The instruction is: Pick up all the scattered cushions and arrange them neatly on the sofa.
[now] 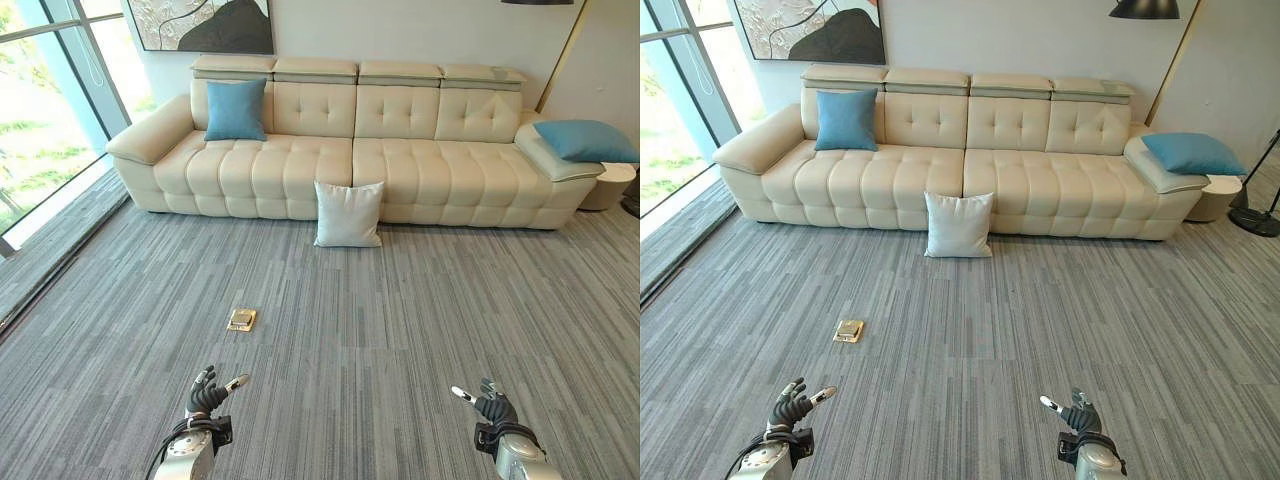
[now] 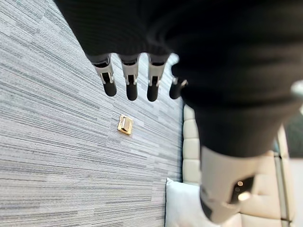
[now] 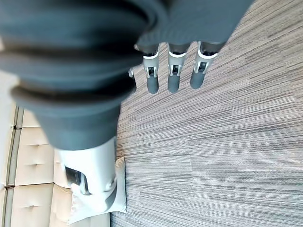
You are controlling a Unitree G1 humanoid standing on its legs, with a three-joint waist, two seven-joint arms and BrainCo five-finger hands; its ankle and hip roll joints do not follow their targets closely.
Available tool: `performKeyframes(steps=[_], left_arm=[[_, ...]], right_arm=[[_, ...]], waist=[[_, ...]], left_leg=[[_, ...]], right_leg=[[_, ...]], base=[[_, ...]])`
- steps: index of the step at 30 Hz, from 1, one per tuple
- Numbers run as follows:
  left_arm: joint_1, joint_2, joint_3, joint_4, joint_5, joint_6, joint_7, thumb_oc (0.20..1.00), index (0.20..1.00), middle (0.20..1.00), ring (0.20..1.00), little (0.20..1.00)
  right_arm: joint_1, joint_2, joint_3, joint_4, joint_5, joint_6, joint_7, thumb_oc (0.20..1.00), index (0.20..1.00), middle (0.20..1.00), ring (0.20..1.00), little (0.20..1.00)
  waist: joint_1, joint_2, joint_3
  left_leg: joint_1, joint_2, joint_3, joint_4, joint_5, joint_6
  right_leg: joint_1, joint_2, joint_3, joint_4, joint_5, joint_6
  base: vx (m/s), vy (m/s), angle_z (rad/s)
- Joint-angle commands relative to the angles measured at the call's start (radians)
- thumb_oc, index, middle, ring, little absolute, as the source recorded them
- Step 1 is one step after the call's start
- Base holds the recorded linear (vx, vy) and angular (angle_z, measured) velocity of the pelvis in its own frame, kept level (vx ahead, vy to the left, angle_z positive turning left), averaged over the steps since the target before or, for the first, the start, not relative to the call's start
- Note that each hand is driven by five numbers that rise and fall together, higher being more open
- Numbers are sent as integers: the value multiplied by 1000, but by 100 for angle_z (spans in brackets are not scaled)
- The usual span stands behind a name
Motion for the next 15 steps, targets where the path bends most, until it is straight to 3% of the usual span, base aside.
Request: performKeyframes(steps=[1, 15], left_arm=[[-31, 13, -26, -16, 25, -25, -2, 1000, 1000, 1000, 1000, 1000], [-56, 57, 10, 32, 37, -23, 16, 1000, 1000, 1000, 1000, 1000]], right_arm=[[-44, -38, -25, -29, -23, -34, -16, 1000, 1000, 1000, 1000, 1000], [-55, -80, -64, -9, -17, -33, -29, 1000, 1000, 1000, 1000, 1000]], waist=[[-3, -2, 16], [-1, -7, 30]], left_leg=[[42, -14, 67, 1, -120, -29], [22, -18, 70, 1, -124, -18]], right_leg=[[38, -3, -6, 2, -163, 63], [15, -3, 4, 2, -158, 70]], base=[[0, 0, 0], [17, 17, -1]])
